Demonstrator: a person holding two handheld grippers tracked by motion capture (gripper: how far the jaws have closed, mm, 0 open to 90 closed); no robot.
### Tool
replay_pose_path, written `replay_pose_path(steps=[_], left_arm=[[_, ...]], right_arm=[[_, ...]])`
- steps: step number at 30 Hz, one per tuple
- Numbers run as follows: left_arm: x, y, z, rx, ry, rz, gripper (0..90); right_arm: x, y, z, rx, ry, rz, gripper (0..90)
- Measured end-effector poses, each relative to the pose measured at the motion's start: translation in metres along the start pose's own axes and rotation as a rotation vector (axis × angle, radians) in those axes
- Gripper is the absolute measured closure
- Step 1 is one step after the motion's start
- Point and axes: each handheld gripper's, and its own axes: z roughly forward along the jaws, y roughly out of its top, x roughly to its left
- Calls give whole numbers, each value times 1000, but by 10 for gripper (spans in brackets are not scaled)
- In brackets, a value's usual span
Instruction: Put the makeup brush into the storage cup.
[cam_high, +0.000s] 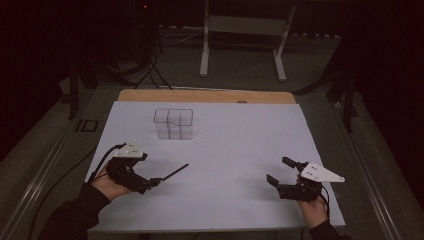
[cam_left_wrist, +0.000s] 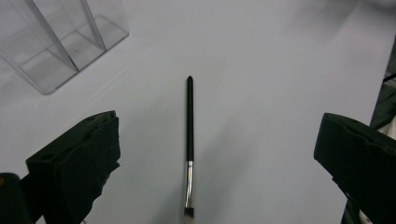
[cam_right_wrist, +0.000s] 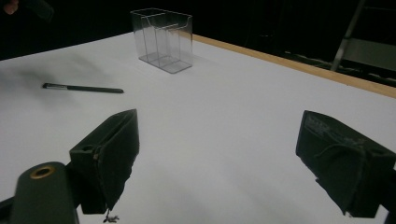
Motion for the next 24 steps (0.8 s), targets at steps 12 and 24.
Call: replay_pose_path(steps=[12,24], left_arm=[[0,9,13,154,0,7,37],[-1,13,25,257,-9,20,118]], right_arm=[[0,0,0,0,1,1,134],[0,0,0,2,1,4,134]])
